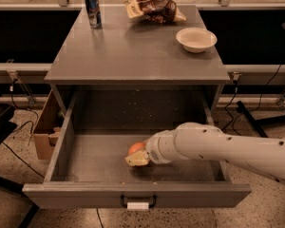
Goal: Place orange into top drawer
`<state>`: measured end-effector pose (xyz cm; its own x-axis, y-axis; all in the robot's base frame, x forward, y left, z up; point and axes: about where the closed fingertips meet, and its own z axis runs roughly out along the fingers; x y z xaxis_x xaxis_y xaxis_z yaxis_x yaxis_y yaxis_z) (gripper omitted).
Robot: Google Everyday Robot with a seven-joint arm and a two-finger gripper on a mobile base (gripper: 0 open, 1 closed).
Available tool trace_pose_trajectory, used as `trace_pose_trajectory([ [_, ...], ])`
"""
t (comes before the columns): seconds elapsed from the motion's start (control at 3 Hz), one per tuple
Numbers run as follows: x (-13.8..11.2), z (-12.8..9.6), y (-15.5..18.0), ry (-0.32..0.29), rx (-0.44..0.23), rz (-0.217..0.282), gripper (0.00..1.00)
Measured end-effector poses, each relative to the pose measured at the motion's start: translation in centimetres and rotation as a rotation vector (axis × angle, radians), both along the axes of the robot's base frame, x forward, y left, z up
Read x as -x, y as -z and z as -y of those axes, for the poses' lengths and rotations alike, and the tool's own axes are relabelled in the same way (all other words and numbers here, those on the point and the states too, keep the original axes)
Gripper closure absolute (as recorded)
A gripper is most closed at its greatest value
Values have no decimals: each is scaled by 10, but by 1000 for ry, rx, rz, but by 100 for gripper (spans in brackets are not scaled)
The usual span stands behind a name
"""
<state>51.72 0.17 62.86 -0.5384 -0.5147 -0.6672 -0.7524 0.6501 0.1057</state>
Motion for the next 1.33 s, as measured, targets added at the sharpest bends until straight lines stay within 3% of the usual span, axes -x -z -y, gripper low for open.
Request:
trace_pose_trajectory([
  [0.33,0,0,0,0,0,0,30],
  [0.67,0,0,0,0,0,0,8],
  [1.0,0,0,-1,-1,-1,2,0],
  [1.33,0,-1,-7,-4,-5,9,0],
])
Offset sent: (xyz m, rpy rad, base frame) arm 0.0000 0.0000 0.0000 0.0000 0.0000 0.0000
